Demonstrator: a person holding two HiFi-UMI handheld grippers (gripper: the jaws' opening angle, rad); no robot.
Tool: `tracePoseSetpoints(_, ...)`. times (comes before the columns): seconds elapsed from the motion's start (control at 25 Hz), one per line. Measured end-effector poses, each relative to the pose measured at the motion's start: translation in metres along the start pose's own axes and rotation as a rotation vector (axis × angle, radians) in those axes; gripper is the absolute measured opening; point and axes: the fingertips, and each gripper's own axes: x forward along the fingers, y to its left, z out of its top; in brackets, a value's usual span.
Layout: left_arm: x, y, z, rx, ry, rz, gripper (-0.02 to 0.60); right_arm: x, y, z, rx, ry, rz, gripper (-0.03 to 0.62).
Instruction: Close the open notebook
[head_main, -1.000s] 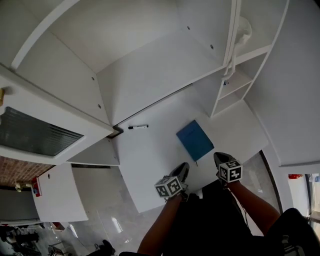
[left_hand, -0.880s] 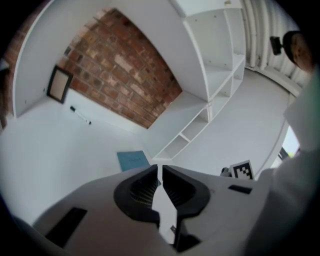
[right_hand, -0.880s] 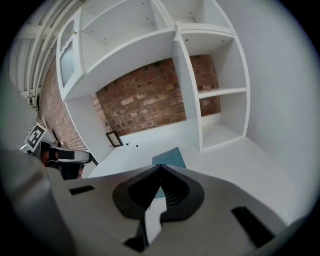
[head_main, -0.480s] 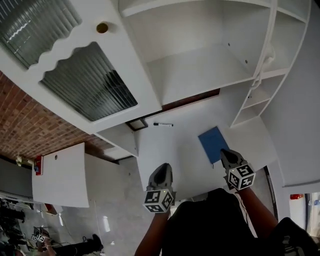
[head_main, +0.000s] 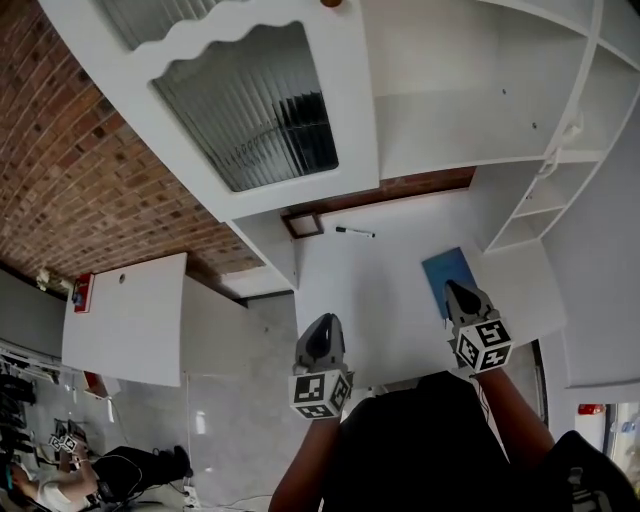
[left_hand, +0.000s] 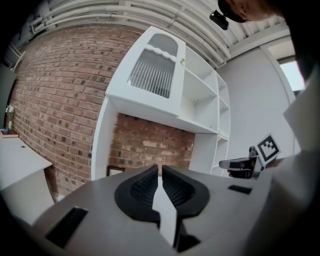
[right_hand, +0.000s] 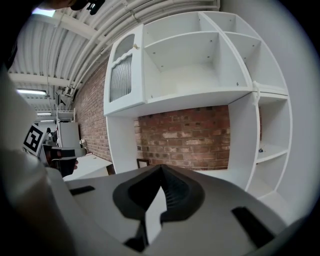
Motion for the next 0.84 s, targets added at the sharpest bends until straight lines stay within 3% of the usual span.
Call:
tracePoseSetpoints(0.28,-0.007,-0.003,-0.002,0.063,0.009,0.008,0.028,-0.007,-0.001,0.009,-0.020,-0.014,-0.028,-0.002)
tracePoseSetpoints(0.84,0.018,-0.024,-0.008,0.032,0.004,-0.045,0.028,-0.014,-0.021,0.007,-0.027,-0.013,-0.046,-0.002)
